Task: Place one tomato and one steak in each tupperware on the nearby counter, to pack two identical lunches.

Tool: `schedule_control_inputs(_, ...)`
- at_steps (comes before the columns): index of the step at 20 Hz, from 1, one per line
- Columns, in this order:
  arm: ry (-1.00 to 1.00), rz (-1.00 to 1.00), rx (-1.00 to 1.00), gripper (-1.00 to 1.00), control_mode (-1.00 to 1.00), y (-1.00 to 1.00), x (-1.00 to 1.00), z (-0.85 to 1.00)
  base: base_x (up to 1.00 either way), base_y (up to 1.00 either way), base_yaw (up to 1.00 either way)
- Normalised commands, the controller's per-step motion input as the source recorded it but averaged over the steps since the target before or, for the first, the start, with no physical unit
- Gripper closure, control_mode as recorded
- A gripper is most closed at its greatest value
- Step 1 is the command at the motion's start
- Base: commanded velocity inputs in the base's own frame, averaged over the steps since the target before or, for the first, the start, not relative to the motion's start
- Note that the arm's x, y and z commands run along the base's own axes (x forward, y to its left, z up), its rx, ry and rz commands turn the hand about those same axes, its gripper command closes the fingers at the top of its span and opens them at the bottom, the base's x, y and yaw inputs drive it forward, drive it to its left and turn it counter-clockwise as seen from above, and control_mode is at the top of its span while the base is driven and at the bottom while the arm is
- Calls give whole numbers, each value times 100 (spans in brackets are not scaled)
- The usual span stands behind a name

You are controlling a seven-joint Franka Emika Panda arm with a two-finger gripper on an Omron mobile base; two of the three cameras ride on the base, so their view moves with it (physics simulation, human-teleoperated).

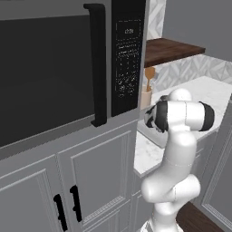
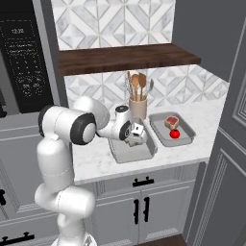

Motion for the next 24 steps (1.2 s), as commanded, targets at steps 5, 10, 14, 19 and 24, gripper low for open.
schedule_control_inputs(5, -5, 0, 0, -100, -100, 0, -43, 16, 0, 0, 0)
schedule_control_inputs(10, -8, 0, 0, -100, -100, 1, -70, 89, 0, 0, 0)
schedule_control_inputs(14, -10, 0, 0, -100, -100, 5, -74, 100, 0, 0, 0)
schedule_control_inputs(19, -8, 0, 0, -100, -100, 16, -77, 100, 0, 0, 0)
schedule_control_inputs(24, -9, 2, 0, -100, -100, 31, -68, 100, 0, 0, 0)
